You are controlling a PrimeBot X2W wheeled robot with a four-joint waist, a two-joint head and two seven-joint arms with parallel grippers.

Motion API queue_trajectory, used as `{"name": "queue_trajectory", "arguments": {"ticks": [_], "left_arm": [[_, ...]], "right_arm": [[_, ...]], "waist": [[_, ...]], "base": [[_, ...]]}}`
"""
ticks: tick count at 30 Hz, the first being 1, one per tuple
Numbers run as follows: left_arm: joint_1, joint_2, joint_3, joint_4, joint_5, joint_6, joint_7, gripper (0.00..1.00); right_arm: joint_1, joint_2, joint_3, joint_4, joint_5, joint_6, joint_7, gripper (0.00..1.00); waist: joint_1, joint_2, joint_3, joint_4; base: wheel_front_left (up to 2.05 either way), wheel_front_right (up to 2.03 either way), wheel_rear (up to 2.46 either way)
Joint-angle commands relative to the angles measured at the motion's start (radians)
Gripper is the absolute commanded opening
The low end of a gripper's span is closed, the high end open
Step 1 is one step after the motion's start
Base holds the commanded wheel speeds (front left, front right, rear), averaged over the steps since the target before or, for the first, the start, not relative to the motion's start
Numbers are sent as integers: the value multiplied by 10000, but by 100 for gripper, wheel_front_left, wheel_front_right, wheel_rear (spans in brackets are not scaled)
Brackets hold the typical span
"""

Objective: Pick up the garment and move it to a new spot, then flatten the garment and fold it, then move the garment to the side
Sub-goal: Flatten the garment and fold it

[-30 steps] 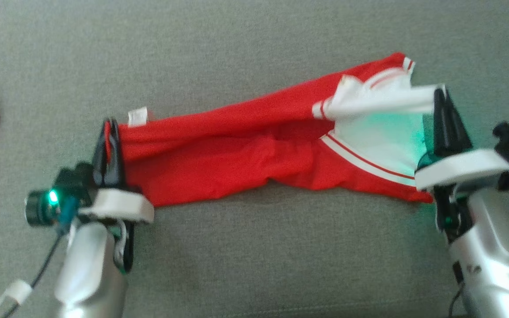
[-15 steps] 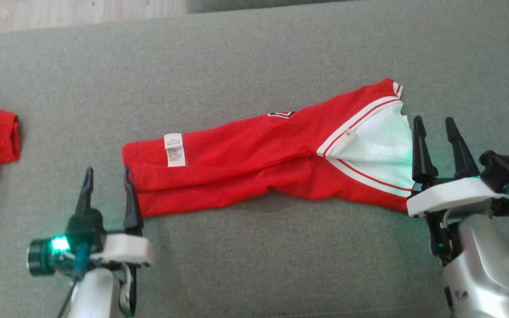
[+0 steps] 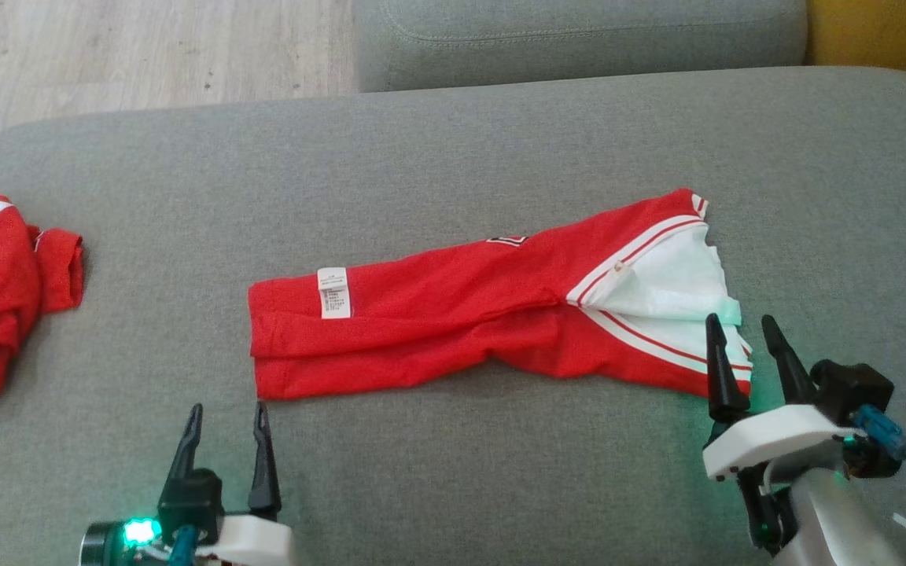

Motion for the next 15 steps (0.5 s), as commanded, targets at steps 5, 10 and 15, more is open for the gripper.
{"name": "queue_trajectory", "arguments": {"ticks": [5,10,15], "left_arm": [[-299,49,85,-265,-92,-1,-51,100],[-618,46,-199,-184,-129,-109,-51,100],[-872,45,-538,-89,-289,-152,-51,100]], "right_arm": [[-502,18,112,5,-23,-7,-108,100],[-1481,19,-401,762,-646,-7,-108,100],[-2644,-153,-1146,2340,-1198,-7,-108,100]], "waist": [[1,-1,201,140],[1,-1,677,427],[1,-1,1122,812]], "base": [[0,0,0],[0,0,0],[0,0,0]]}}
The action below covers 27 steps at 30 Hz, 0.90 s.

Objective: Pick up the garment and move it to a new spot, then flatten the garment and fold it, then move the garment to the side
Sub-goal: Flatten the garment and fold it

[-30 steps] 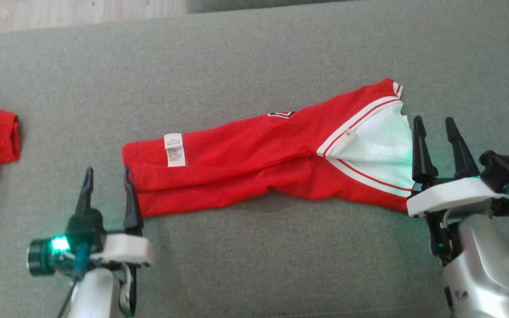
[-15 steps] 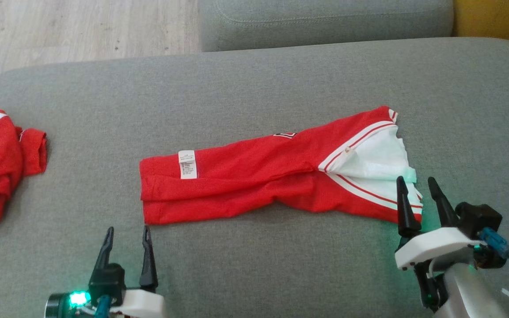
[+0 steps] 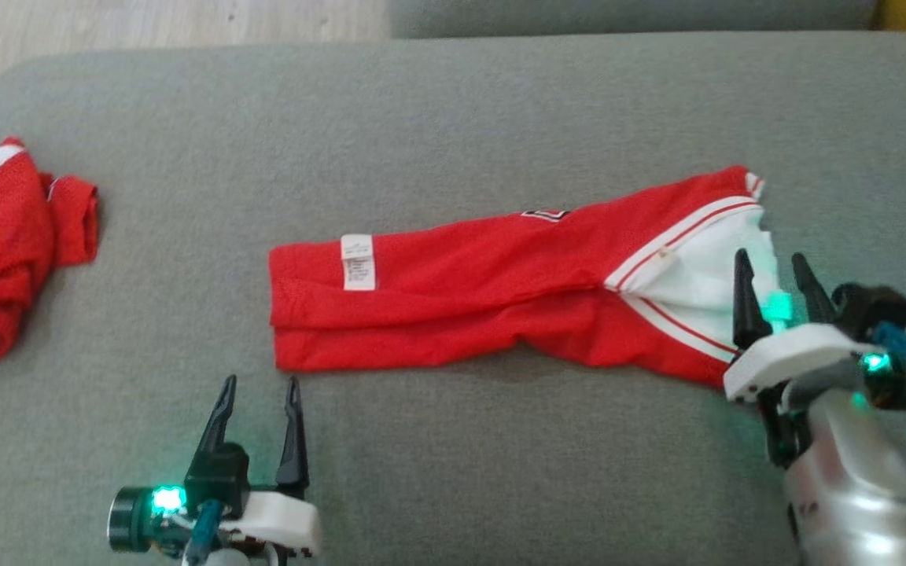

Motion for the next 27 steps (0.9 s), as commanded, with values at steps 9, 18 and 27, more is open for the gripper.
{"name": "queue_trajectory", "arguments": {"ticks": [9,18,27], "left_arm": [[-610,46,9,-7,-140,28,-51,100],[-630,46,3,-57,-255,116,-51,100],[-556,45,-108,-34,-405,162,-51,100]], "right_arm": [[-1276,-530,-996,2383,-857,-7,-103,100],[-1444,-60,123,3548,560,-7,-69,100],[-1154,-351,1802,3109,2383,-7,-51,0]], "waist": [[-2,0,679,748],[-2,0,780,861],[-2,0,536,652]], "base": [[0,0,0],[0,0,0],[0,0,0]]}}
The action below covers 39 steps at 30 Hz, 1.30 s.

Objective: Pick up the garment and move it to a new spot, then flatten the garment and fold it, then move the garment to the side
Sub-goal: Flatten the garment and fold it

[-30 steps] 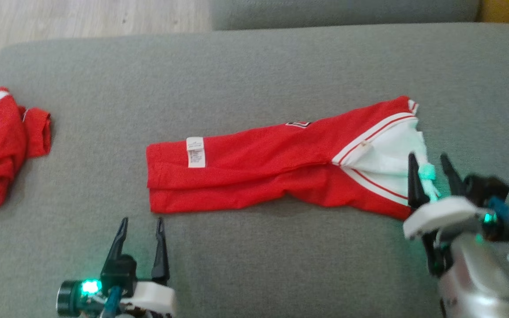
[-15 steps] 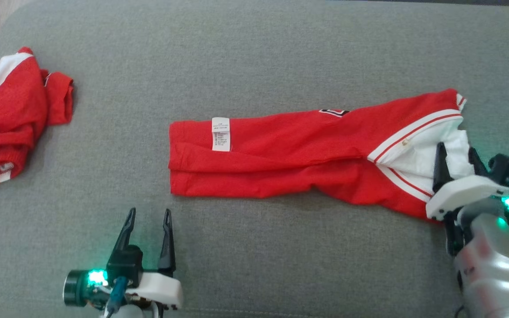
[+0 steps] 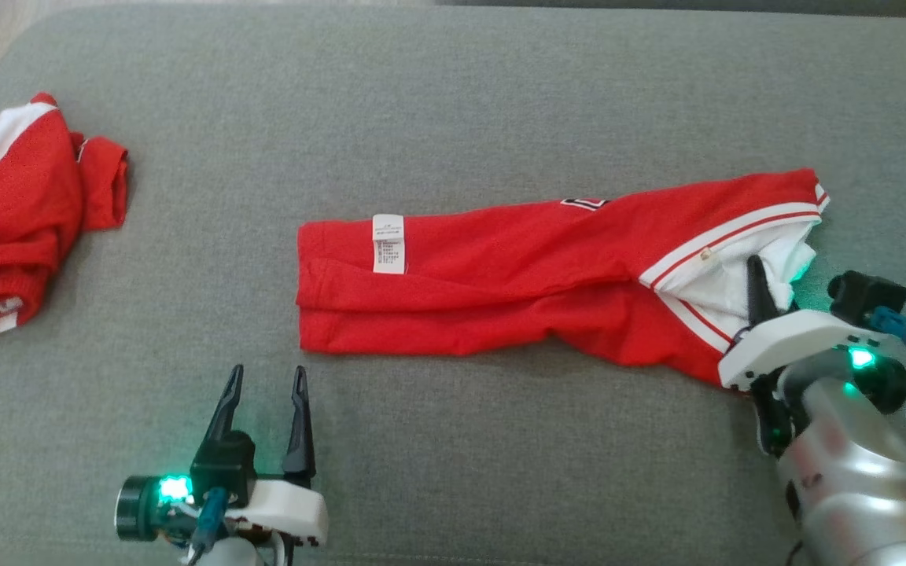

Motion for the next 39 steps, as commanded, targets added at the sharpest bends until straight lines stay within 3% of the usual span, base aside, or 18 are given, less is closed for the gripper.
{"name": "queue_trajectory", "arguments": {"ticks": [1,6,10,13,19,28,34,35,36,37,39], "left_arm": [[-152,45,238,-249,-73,20,-51,100],[-84,45,182,-240,-117,-12,-51,100],[-3,45,-26,-199,-209,-19,-51,100],[26,45,-276,-144,-264,-57,-51,100],[81,45,-777,7,-362,-114,-51,100],[239,45,-1196,207,-425,-140,-51,100],[366,45,-1420,246,-507,-133,-51,100],[376,45,-1455,233,-533,-126,-51,100],[382,45,-1493,224,-554,-119,-51,100],[382,45,-1528,211,-570,-109,-51,100],[377,45,-1551,188,-603,-74,-51,100]], "right_arm": [[404,-26,250,-55,85,-6,102,0],[456,-979,-503,-1199,110,-6,71,0],[659,-947,-563,-2314,-75,-6,69,0],[807,-502,-59,-3171,132,-6,68,0],[1065,203,1973,-4182,1182,-6,68,0],[812,458,3928,-4006,2350,-6,216,0],[401,541,4606,-3326,2814,-6,178,0],[328,549,4639,-3209,2887,-6,161,5],[264,556,4682,-3110,2959,-6,144,62],[205,560,4722,-3043,3026,-6,127,100],[124,565,4891,-3087,3172,-6,96,100]], "waist": [[-1,0,-100,-88],[-1,0,-333,-282],[-1,0,-508,-327],[-1,0,-610,-205],[-1,0,-765,489],[-1,0,-873,2069],[-1,0,-935,3095],[-1,0,-941,3210],[-1,0,-946,3295],[-1,0,-947,3352],[-1,0,-961,3371]], "base": [[0,0,0],[0,0,0],[0,0,0],[0,0,0],[0,0,0],[0,0,0],[0,0,0],[0,0,0],[0,0,0],[0,0,0],[0,0,0]]}}
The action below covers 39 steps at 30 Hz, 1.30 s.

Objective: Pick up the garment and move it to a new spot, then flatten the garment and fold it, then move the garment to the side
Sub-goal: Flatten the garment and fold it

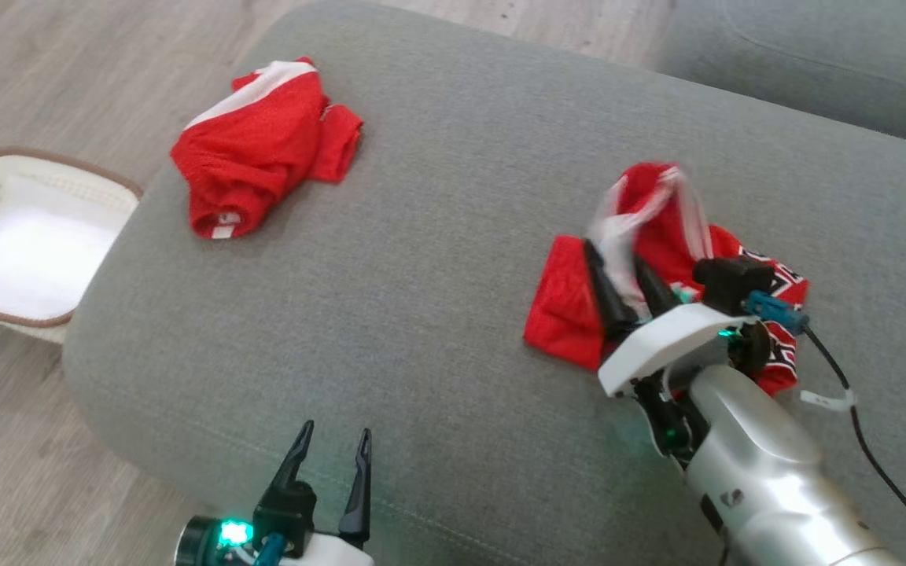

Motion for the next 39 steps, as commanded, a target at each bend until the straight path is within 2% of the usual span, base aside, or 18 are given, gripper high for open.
{"name": "queue_trajectory", "arguments": {"ticks": [1,5,6,13,19,30,39], "left_arm": [[-200,26,273,-286,-96,99,-51,100],[-302,26,426,-414,-45,135,-51,100],[-381,26,540,-526,2,152,-51,100],[-772,26,836,-859,194,113,-51,100],[-896,26,1168,-939,311,150,-51,100],[-266,26,1854,-1163,456,282,-51,100],[-48,26,2014,-1258,396,287,-51,100]], "right_arm": [[-342,228,247,-328,93,-6,-134,100],[-333,230,-219,-868,-281,-6,-148,100],[-165,229,-781,-1181,-756,-6,-149,100],[944,197,-3242,-2063,-2888,-6,-151,100],[1800,223,-4472,-2571,-4115,-6,-152,100],[3097,231,-4713,-2978,-4586,-6,-152,100],[3454,232,-4633,-3039,-4382,-6,-152,100]], "waist": [[0,0,-42,8],[0,0,-92,-475],[0,0,-142,-858],[0,0,-315,-2206],[0,0,-442,-3092],[0,0,-597,-3852],[0,0,-564,-4015]], "base": [[0,0,0],[0,0,0],[0,0,0],[0,0,0],[0,0,0],[0,0,0],[0,0,0]]}}
